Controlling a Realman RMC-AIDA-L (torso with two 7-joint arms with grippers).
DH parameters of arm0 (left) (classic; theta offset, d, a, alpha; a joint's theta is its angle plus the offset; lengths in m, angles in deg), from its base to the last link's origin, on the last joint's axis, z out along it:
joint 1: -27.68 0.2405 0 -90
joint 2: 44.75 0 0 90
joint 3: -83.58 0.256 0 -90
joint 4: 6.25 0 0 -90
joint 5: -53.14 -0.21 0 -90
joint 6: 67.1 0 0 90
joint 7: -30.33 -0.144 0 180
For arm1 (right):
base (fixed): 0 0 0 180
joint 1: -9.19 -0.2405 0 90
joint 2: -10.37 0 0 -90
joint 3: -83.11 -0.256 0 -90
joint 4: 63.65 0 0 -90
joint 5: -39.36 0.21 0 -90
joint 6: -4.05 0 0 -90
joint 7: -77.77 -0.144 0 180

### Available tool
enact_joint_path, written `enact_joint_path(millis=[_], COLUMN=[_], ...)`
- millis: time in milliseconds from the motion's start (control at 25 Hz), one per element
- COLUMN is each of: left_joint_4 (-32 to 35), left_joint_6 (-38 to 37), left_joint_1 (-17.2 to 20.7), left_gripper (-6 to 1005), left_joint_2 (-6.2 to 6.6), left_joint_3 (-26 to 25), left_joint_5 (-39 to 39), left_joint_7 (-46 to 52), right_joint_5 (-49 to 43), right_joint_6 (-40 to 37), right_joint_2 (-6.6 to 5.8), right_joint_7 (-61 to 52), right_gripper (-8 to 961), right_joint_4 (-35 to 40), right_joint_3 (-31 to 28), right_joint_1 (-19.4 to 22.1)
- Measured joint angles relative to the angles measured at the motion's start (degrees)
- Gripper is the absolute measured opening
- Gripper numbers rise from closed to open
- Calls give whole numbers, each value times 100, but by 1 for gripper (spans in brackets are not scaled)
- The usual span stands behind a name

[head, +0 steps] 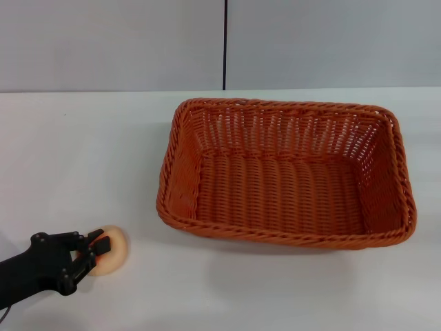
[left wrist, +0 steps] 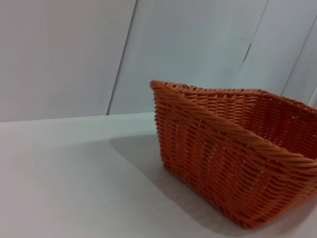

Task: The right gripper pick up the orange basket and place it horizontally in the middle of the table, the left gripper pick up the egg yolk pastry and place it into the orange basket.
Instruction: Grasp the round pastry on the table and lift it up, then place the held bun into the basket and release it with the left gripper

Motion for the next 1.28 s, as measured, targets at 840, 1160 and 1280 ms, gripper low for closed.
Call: enact_joint_path(millis=[840, 1160, 1280], left_joint_4=[-68, -738, -1039], left_joint_6=[-972, -1580, -1575], left_joint_1=[-343, -1204, -1558], left_gripper=[52, 49, 71], left_joint_2=[-7, -41, -75], left_joint_3=[-1844, -1490, -1092], left_joint_5=[528, 809, 804], left_joint_7=[-271, -585, -694], right_joint_5=[-6, -11, -19], right_joint_6=[-32, -47, -49], right_joint_2=[2, 2, 3], right_joint_7=[4, -1, -2], right_gripper=[390, 390, 390], right_joint_4=[-65, -241, -253], right_joint_3=[0, 8, 98], right_joint_1=[0, 7, 13])
